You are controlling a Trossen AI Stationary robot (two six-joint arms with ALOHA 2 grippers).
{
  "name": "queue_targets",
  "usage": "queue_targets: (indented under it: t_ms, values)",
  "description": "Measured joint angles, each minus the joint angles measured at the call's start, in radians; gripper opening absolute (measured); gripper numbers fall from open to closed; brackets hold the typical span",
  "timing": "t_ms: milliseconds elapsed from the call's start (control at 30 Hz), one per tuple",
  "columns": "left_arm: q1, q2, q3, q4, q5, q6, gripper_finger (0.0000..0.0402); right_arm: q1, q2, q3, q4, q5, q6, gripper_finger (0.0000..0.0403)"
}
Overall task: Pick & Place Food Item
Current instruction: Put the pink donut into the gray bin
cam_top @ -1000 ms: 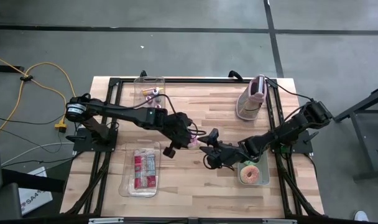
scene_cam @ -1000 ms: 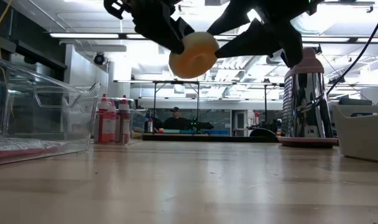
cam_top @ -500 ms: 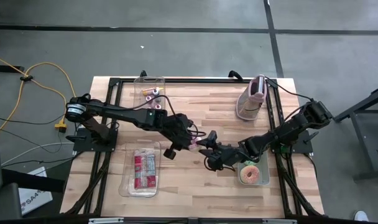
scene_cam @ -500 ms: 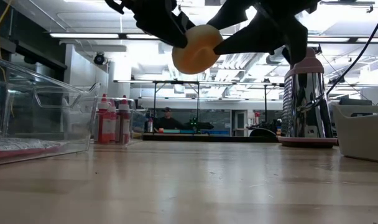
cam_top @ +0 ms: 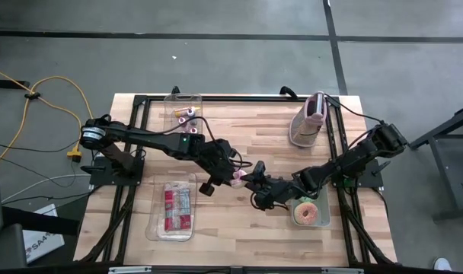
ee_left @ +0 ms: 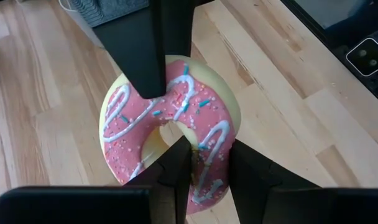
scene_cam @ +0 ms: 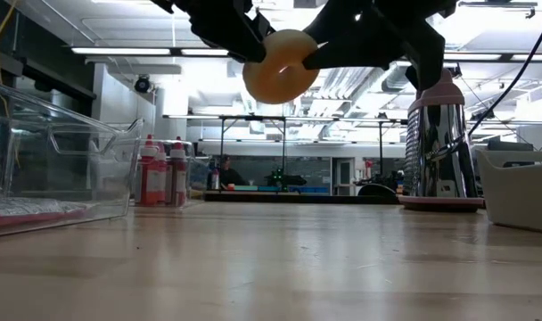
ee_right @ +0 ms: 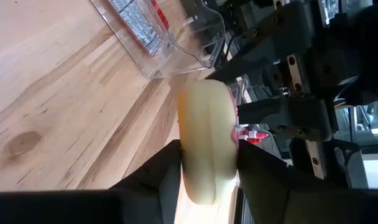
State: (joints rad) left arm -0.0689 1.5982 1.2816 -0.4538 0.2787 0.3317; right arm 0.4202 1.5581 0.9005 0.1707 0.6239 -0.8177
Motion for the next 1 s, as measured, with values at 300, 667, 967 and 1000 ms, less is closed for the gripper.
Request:
queue_targets:
  t_ms: [300, 667, 967, 1000]
  values:
    - [0.000, 0.000, 0.000, 0.000, -0.001, 0.000, 0.0087, 0.000, 0.000, 0.000, 0.000, 0.000, 0.000, 0.0103]
    - [0.000, 0.000, 0.000, 0.000, -0.001, 0.000, 0.0087, 0.000, 0.000, 0.000, 0.000, 0.000, 0.000, 0.0060]
    - [-0.001, 0.000, 0.000, -0.001, -0.001, -0.037, 0.0152, -0.001, 0.000, 0.000, -0.001, -0.005, 0.001, 0.0058]
    - [-0.003, 0.000, 0.000, -0.001, -0.001, -0.035, 0.0163, -0.001, 0.000, 0.000, -0.001, -0.006, 0.001, 0.0057]
